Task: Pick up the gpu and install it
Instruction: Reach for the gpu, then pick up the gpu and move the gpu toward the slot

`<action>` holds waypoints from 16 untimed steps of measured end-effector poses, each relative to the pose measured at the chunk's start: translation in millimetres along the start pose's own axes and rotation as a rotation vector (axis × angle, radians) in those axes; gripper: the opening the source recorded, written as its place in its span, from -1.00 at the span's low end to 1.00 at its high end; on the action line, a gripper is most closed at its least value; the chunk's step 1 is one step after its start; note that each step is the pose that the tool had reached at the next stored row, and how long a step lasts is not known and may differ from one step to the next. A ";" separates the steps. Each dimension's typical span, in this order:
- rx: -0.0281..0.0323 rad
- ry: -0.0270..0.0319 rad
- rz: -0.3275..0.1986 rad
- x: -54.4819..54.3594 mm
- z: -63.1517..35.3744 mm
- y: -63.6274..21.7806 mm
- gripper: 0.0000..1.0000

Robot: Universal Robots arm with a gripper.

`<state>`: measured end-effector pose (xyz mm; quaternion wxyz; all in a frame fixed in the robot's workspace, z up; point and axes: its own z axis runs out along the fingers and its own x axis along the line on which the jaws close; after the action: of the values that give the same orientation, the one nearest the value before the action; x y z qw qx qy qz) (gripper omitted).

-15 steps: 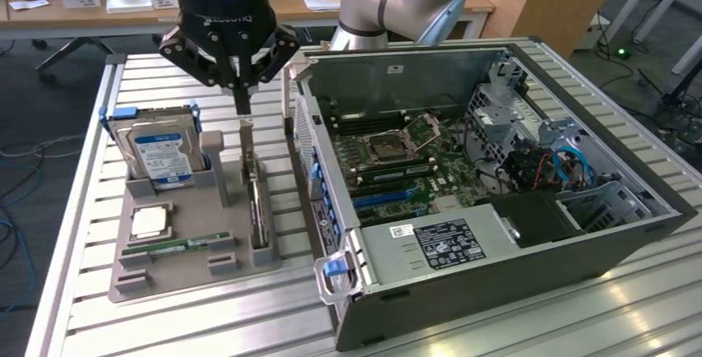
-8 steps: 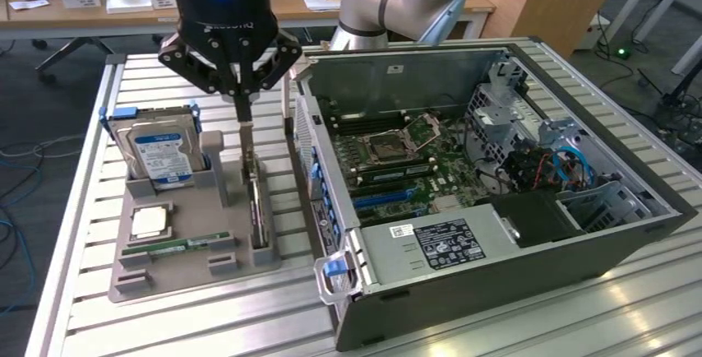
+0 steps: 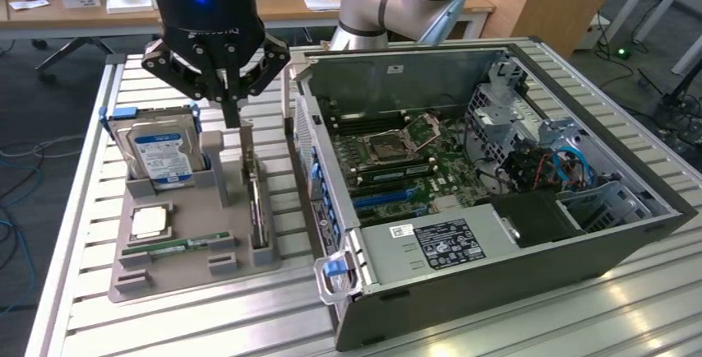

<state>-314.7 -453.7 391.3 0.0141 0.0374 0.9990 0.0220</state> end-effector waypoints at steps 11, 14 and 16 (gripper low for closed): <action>0.0000 0.0001 0.000 -1.8 0.0 0.1 -0.79; 0.0000 0.0000 0.000 -1.8 0.0 0.1 -0.79; 0.0000 0.0000 0.000 -1.8 0.1 0.1 -0.79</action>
<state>-312.8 -453.7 391.3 0.0141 0.0374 0.9990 0.0220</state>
